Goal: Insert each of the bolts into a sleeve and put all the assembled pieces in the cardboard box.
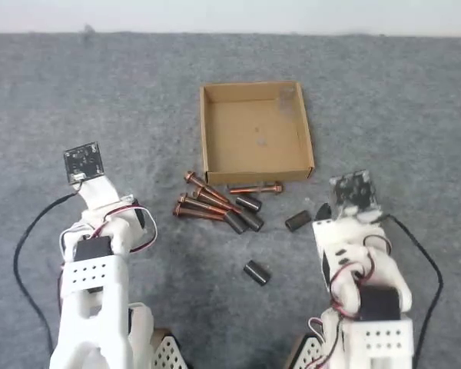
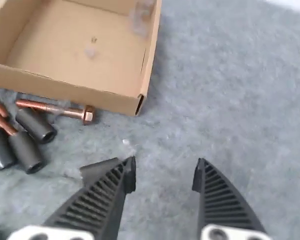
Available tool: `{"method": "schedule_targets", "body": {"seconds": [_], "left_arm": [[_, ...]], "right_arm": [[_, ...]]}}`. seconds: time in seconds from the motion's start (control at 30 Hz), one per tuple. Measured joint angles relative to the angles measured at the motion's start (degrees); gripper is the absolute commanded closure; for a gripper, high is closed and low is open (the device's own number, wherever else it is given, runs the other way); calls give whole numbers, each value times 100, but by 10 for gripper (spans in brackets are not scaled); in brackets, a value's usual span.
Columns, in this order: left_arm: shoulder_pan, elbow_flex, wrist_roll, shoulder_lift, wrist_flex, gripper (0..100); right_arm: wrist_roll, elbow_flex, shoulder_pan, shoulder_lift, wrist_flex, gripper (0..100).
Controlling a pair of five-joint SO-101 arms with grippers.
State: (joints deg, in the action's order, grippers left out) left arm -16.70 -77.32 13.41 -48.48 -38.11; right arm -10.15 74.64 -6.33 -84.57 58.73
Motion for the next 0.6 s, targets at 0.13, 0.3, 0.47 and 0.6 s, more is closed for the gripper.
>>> {"method": "schedule_targets", "body": {"seconds": [0.13, 0.3, 0.47, 0.6], "left_arm": [[0, 0, 0, 0, 0, 987], [0, 0, 0, 0, 0, 987], [0, 0, 0, 0, 0, 987], [0, 0, 0, 0, 0, 987]], "right_arm": [[976, -642, -53, 1459, -299, 811], [2145, -1231, -44, 3314, -422, 807], [2549, -1644, -387, 4774, -466, 807], [2831, -1908, -791, 5503, -466, 807]]}}
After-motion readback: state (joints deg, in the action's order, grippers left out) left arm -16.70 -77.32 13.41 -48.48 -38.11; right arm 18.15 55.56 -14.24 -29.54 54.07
